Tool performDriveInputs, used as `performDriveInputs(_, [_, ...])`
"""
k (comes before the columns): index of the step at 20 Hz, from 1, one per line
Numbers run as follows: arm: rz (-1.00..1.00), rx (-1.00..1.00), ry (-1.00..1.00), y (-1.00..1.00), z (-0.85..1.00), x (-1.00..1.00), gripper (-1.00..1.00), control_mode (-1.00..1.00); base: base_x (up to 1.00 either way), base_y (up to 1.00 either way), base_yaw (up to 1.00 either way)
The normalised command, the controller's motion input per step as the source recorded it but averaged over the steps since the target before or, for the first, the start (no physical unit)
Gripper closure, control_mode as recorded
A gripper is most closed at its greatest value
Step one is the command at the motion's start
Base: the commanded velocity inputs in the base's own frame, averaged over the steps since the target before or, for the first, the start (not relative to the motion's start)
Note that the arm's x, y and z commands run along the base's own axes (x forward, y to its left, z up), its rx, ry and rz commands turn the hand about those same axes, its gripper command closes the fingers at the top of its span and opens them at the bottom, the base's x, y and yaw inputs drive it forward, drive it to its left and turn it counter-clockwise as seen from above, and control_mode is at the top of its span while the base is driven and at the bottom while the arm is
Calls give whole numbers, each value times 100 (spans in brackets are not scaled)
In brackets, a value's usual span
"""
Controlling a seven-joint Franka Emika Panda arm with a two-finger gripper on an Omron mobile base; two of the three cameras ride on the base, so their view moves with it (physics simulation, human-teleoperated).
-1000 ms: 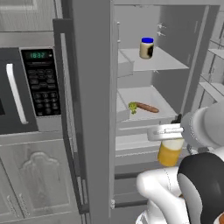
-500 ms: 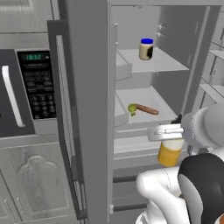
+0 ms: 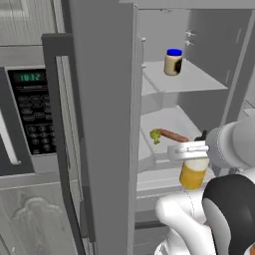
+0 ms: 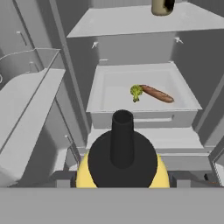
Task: Place the mustard and mayonnaise from the counter to the top shelf of the fridge. If the existing items in the fridge are on the top shelf, move them to other shelves.
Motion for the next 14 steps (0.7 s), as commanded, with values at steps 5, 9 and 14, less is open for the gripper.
performDriveInputs(5, [0, 0, -5, -5, 10, 6, 100, -100, 29, -15, 0])
performDriveInputs(9, [0, 0, -35, -30, 60, 45, 100, -100, 0, 0, 0])
performDriveInputs(14, [0, 0, -33, -13, 50, 91, 100, -100, 0, 0, 0])
